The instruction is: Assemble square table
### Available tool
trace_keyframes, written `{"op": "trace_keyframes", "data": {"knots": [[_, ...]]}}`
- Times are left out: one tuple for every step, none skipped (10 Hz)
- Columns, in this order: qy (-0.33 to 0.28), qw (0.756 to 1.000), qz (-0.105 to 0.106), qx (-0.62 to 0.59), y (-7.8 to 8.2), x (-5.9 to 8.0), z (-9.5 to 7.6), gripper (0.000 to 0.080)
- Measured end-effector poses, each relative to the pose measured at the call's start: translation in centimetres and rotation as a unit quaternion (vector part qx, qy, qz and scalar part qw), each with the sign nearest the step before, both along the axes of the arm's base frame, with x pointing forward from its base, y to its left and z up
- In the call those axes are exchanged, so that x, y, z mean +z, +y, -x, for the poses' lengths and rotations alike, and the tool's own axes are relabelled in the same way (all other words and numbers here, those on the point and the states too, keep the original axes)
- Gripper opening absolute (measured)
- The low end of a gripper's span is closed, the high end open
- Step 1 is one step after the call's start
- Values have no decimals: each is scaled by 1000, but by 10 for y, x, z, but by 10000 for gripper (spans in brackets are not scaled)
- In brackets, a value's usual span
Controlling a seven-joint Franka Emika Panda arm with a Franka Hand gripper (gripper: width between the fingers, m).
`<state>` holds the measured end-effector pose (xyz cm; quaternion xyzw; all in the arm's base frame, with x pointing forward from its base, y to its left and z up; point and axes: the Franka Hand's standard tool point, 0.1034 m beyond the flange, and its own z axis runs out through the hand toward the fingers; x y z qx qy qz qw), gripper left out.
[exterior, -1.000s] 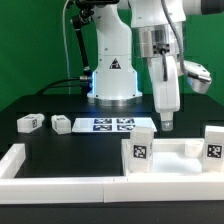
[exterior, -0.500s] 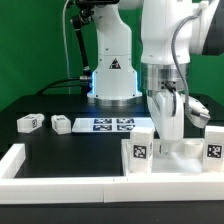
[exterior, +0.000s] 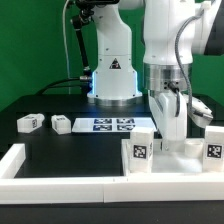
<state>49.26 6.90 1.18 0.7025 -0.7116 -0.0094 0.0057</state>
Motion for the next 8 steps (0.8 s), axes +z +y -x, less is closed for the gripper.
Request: {"op": "trace_keyframes", "data": {"knots": [[0,1000,0,0,0,0,0,131],[-2,1000,0,0,0,1,-1,61],[-2,1000,0,0,0,1,-1,61],[-2,1000,0,0,0,1,-1,61],[-2,1000,0,0,0,1,-1,61],[-2,1000,0,0,0,1,-1,61],[-2,1000,0,0,0,1,-1,61],[-2,1000,0,0,0,1,-1,61]]}}
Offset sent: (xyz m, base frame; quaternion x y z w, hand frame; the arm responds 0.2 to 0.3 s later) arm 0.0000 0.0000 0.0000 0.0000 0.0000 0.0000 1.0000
